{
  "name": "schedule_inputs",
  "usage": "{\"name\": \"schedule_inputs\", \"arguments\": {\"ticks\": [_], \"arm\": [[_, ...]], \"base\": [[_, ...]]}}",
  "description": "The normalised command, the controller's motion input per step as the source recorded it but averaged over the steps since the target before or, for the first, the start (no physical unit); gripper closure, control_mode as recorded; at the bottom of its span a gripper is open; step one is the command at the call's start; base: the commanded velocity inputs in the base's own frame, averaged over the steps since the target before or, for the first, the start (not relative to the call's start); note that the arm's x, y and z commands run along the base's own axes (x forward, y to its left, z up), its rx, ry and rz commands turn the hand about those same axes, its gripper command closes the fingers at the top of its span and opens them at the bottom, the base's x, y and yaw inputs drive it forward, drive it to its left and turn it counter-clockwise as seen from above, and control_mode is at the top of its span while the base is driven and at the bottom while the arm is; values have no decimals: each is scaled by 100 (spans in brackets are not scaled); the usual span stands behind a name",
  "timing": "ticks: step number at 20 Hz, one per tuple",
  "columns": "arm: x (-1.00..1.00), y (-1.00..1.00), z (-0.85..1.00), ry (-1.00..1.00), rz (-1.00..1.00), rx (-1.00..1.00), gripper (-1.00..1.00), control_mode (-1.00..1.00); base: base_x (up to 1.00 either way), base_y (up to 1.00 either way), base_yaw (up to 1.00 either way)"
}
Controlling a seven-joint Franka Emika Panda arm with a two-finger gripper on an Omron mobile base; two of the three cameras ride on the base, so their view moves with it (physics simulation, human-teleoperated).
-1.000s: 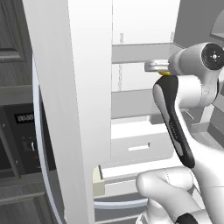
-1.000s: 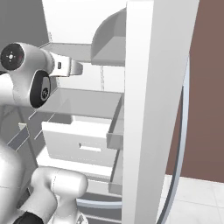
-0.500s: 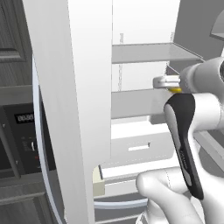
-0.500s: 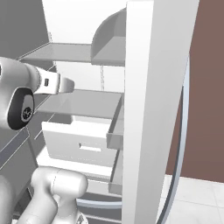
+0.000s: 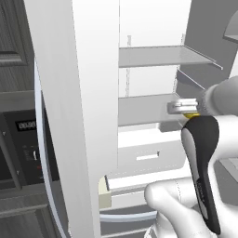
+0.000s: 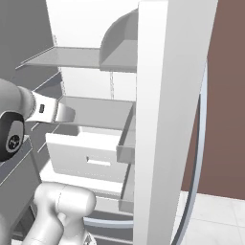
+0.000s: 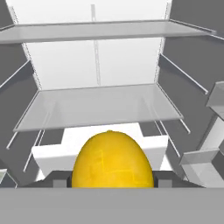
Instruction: Retrieve a lemon from the fridge and place it on the cutting board with the fish.
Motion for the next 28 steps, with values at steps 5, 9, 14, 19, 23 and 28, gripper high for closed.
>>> {"name": "schedule_inputs", "arguments": {"ticks": [5, 9, 14, 19, 23, 28], "arm": [[-20, 0, -54, 3, 0, 0, 100, -100], [-2, 0, -59, 2, 0, 0, 100, -100], [0, 0, -54, 0, 0, 0, 100, -100], [0, 0, -39, 1, 0, 0, 100, -100], [0, 0, -37, 0, 0, 0, 100, -100], [0, 0, -10, 0, 1, 0, 100, -100]], "base": [[0, 0, 0], [0, 0, 0], [0, 0, 0], [0, 0, 0], [0, 0, 0], [0, 0, 0]]}}
